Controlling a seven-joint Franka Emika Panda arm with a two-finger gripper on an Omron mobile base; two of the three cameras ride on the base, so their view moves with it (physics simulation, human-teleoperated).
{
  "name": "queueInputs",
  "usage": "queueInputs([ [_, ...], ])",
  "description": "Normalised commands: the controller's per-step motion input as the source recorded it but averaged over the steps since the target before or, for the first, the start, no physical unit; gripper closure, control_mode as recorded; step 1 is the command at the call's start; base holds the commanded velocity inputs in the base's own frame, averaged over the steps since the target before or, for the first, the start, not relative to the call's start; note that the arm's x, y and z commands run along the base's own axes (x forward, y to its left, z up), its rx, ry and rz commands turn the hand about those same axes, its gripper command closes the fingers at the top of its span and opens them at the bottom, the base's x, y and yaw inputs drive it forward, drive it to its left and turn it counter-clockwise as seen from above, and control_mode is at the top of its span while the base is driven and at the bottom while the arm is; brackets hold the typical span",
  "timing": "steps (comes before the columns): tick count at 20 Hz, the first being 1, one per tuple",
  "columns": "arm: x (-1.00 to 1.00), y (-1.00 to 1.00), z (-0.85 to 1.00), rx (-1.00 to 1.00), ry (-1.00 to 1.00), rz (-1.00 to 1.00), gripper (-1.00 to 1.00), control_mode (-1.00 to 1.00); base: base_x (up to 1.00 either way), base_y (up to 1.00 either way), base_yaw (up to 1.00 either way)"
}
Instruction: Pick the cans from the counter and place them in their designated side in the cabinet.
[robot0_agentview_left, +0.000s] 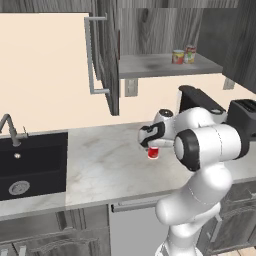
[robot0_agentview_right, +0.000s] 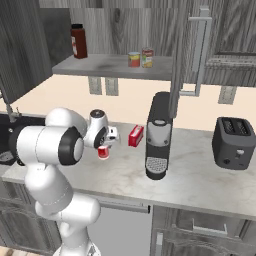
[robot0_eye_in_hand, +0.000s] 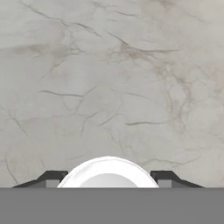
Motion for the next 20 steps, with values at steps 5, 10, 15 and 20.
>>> queueInputs([
  [5,-0.15,-0.02,0.52,0.00,-0.12,0.00,1.00,-1.00,0.00,0.00,0.00],
  [10,-0.13,-0.09,0.57,0.00,-0.10,0.00,1.00,-1.00,0.00,0.00,0.00],
  [15,-0.15,-0.17,0.56,0.00,-0.07,0.00,1.00,-1.00,0.00,0.00,0.00],
  [20,-0.35,-0.12,0.46,0.00,-0.03,0.00,1.00,-1.00,0.00,0.00,0.00],
])
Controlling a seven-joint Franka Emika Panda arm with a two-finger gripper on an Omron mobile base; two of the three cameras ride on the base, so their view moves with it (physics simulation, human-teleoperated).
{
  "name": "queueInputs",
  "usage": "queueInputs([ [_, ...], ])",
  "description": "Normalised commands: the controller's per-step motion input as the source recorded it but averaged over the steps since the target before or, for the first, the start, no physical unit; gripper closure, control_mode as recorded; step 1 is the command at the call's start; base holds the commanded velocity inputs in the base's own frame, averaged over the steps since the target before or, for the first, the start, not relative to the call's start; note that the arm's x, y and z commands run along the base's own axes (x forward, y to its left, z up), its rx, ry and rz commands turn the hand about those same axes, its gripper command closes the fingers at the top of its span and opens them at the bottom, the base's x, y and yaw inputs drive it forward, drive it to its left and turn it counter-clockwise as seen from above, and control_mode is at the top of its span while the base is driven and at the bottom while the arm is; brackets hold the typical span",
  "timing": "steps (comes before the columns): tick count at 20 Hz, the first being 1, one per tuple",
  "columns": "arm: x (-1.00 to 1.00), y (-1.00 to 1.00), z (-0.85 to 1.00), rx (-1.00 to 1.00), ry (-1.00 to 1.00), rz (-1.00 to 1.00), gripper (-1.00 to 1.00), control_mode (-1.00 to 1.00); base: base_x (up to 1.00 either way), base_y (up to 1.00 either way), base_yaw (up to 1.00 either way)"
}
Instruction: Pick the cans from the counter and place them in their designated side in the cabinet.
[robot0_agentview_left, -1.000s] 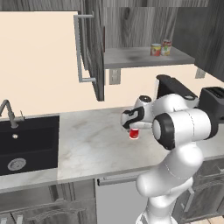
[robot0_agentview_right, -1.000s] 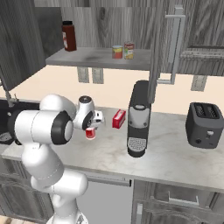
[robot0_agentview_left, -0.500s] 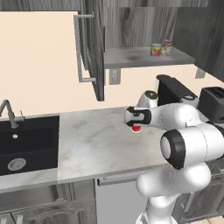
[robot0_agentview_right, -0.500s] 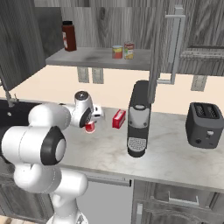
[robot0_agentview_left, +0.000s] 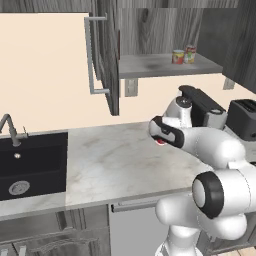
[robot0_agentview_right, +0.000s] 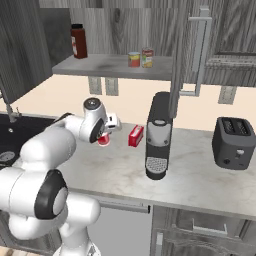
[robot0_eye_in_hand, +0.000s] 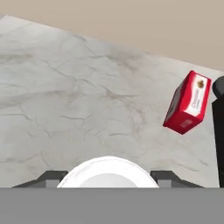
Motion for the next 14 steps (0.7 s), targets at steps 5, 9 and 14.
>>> queueInputs([
  [5,-0.48,-0.13,0.42,0.00,-0.02,0.00,1.00,-1.00,0.00,0.00,0.00],
  [9,-0.54,-0.15,0.32,0.00,-0.02,0.00,1.00,-1.00,0.00,0.00,0.00],
  [14,-0.58,-0.13,0.31,0.00,-0.05,0.00,1.00,-1.00,0.00,0.00,0.00],
])
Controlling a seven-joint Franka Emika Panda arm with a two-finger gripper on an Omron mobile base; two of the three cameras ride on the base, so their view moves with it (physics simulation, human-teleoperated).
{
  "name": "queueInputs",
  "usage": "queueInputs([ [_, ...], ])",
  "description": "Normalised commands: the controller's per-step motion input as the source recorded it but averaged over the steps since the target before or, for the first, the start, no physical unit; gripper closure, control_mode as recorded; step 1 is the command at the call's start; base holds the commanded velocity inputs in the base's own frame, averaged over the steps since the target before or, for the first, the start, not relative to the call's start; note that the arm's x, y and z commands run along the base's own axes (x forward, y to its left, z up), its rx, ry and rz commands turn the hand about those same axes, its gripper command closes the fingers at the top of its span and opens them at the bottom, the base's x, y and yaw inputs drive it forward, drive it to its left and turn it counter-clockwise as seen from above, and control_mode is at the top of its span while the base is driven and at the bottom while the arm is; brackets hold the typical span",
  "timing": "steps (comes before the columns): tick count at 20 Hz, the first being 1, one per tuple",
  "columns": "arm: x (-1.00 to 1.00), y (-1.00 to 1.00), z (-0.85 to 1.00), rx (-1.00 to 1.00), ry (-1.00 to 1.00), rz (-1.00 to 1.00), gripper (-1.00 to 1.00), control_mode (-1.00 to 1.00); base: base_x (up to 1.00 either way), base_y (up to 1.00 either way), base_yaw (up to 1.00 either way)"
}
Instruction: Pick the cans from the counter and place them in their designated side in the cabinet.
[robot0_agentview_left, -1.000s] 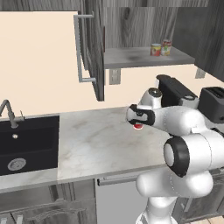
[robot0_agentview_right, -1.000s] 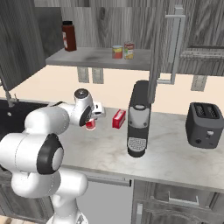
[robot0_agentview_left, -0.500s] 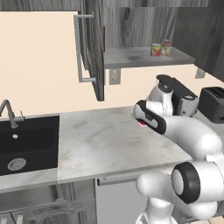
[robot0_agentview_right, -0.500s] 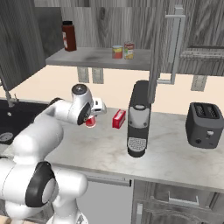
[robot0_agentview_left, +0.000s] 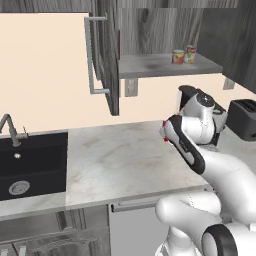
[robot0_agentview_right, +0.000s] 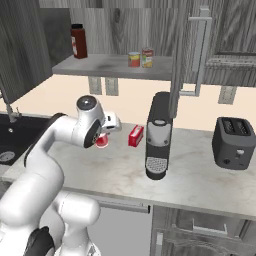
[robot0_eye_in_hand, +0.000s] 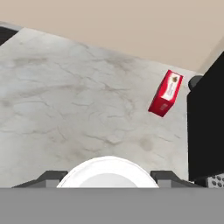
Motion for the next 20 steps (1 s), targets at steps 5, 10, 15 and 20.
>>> queueInputs([
  [5,-0.43,-0.04,0.39,0.00,-0.09,0.00,1.00,-1.00,0.00,0.00,0.00],
  [10,-0.33,-0.01,0.45,0.00,-0.13,0.00,1.00,-1.00,0.00,0.00,0.00],
  [15,-0.19,-0.02,0.44,0.01,-0.10,0.00,1.00,-1.00,0.00,0.00,0.00],
  [20,-0.19,-0.03,0.43,0.02,-0.06,0.00,1.00,-1.00,0.00,0.00,0.00],
])
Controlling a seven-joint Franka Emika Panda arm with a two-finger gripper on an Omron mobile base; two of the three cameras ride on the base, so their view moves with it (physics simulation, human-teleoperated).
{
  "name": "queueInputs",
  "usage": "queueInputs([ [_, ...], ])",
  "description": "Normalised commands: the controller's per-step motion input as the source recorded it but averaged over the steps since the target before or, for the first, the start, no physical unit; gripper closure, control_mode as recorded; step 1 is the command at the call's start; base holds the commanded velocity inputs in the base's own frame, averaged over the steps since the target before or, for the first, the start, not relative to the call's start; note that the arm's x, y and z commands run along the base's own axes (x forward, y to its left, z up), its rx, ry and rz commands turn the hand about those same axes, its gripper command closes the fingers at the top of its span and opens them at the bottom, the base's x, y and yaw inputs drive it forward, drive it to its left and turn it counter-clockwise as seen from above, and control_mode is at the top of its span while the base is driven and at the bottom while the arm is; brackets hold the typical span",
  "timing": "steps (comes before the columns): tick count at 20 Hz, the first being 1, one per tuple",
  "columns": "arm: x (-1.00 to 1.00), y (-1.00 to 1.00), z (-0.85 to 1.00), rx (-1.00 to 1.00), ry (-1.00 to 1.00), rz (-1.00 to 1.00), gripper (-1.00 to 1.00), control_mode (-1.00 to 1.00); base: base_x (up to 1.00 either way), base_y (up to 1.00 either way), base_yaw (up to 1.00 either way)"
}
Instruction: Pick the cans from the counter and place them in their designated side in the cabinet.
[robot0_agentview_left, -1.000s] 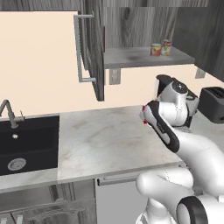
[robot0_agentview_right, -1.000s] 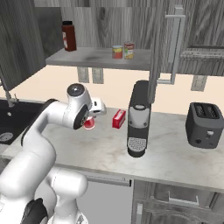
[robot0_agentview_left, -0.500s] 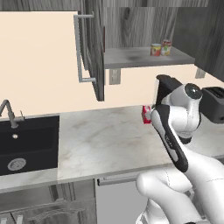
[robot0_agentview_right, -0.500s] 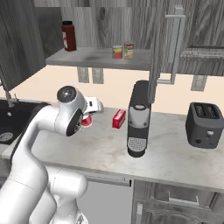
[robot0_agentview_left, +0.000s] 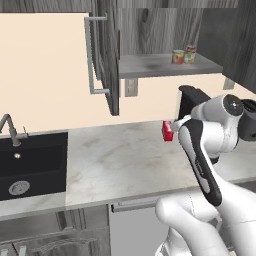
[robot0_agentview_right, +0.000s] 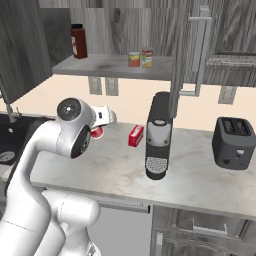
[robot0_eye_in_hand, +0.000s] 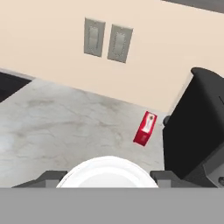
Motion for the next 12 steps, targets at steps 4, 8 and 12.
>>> queueInputs([
  [4,-0.11,0.00,0.39,0.04,-0.05,0.00,1.00,-1.00,0.00,0.00,0.00],
  [8,-0.05,0.00,0.32,0.02,-0.05,0.00,1.00,-1.00,0.00,0.00,0.00],
  [12,-0.09,0.00,0.27,0.01,-0.07,0.00,1.00,-1.00,0.00,0.00,0.00],
])
